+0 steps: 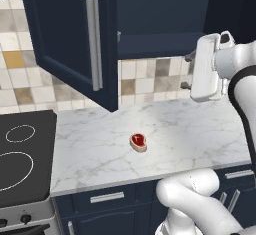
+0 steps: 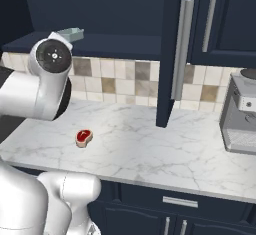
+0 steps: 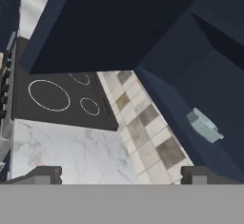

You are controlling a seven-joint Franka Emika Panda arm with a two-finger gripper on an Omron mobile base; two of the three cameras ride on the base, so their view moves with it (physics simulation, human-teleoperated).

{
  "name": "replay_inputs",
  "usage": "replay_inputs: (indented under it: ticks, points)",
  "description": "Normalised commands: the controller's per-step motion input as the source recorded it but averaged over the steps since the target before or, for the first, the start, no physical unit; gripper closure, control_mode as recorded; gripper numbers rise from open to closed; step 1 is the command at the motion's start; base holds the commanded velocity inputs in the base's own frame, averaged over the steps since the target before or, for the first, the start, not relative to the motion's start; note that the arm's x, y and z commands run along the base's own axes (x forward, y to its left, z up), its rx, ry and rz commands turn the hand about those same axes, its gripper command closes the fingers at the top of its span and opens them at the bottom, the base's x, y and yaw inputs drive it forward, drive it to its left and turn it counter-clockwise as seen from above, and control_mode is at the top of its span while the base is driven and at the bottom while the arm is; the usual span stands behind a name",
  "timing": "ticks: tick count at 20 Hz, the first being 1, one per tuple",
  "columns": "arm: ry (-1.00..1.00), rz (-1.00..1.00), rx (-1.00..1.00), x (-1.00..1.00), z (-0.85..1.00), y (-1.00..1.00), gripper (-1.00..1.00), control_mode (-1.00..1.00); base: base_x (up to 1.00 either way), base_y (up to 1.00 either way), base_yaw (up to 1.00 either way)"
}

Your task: Retrieve the tupperware from the cabinet, then place the raw meat into the tupperware to avoid contamination.

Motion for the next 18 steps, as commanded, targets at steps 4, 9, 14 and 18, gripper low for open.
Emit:
replay_inputs:
  ticks: [4, 9, 14, 18]
  points:
    - [-0.06, 0.06, 0.08, 0.00, -0.12, 0.16, -1.00, -1.00, 0.00, 0.00, 0.00]
    - [-0.05, 0.01, 0.01, 0.00, 0.04, 0.17, -1.00, -1.00, 0.00, 0.00, 0.00]
    - [-0.06, 0.00, 0.00, 0.00, 0.17, 0.01, -1.00, -1.00, 0.00, 0.00, 0.00]
    - [-0.02, 0.00, 0.00, 0.09, 0.17, 0.01, -1.00, -1.00, 0.00, 0.00, 0.00]
